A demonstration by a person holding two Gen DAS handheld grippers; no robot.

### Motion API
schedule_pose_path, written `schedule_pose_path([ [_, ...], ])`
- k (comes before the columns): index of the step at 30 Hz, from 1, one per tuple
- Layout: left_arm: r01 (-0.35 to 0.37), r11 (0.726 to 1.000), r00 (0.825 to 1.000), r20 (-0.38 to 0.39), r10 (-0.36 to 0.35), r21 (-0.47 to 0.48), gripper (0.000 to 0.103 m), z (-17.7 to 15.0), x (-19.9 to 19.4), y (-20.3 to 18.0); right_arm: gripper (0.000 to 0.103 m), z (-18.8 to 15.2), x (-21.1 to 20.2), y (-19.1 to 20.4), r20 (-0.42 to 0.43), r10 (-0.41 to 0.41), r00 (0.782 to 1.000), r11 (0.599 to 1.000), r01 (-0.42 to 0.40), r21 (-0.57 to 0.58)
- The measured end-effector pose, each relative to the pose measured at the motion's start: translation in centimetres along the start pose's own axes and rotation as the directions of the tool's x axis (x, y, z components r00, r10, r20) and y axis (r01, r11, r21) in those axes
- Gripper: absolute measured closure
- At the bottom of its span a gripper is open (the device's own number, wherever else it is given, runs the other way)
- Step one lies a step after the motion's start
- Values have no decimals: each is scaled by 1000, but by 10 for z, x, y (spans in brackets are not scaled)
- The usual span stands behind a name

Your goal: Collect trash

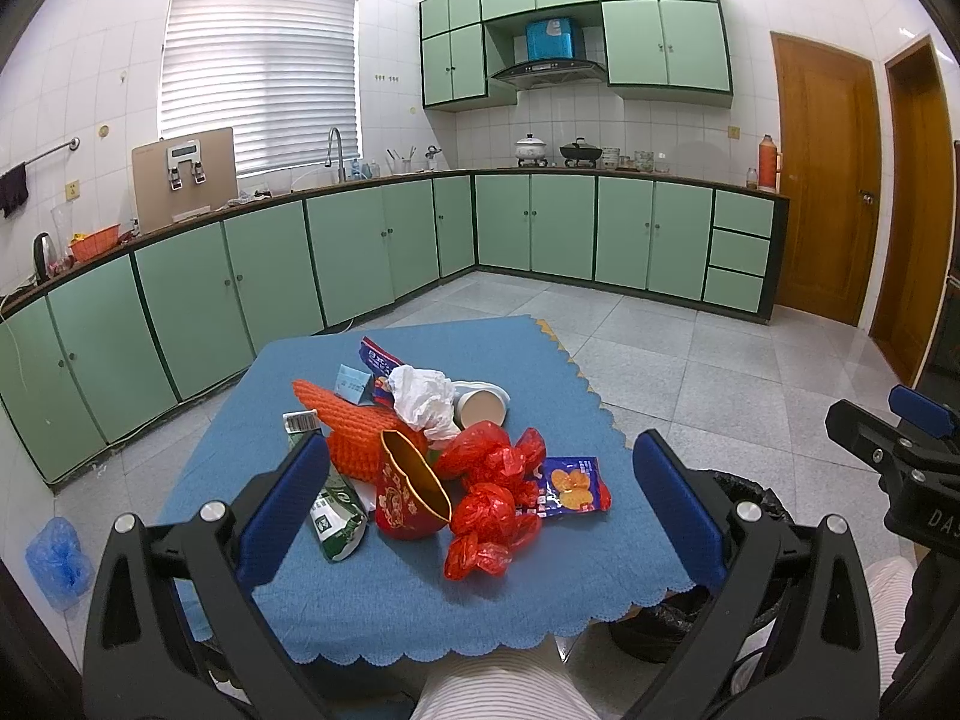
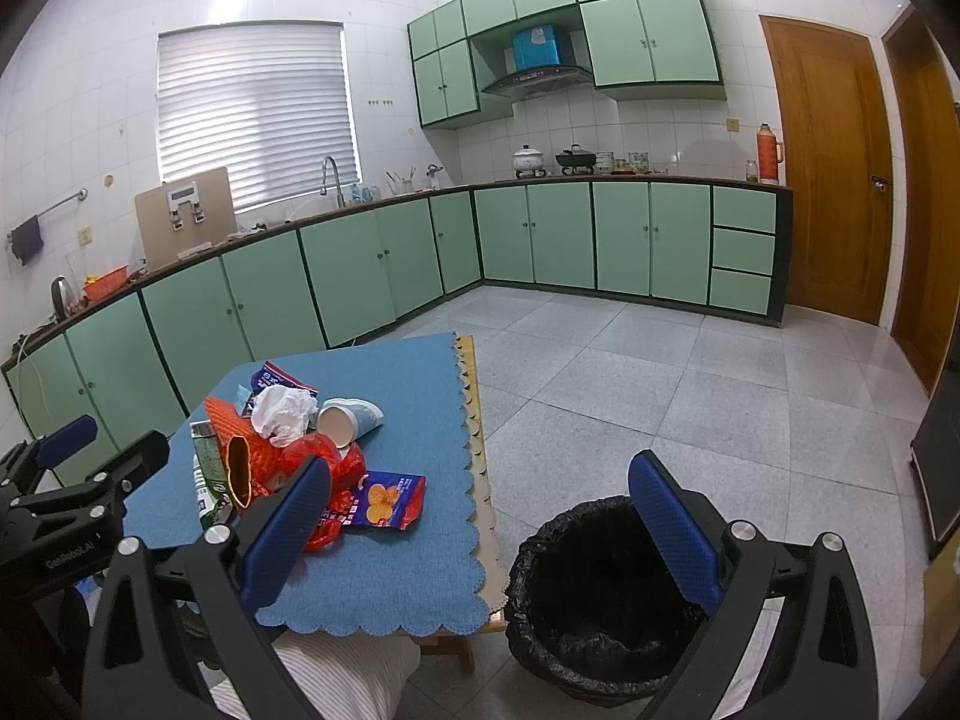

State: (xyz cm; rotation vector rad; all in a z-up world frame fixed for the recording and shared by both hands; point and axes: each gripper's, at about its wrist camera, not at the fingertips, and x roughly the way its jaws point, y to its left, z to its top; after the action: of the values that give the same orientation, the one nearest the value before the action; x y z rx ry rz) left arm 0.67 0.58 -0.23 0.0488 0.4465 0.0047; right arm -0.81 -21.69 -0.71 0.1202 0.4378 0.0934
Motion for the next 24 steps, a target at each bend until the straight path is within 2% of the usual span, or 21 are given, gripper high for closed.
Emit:
schedule_pose_path([
  [24, -1, 1000, 1000, 0, 1, 2, 5, -1, 1, 0, 6, -1, 1, -2, -3, -3, 1000, 1000, 3, 0],
])
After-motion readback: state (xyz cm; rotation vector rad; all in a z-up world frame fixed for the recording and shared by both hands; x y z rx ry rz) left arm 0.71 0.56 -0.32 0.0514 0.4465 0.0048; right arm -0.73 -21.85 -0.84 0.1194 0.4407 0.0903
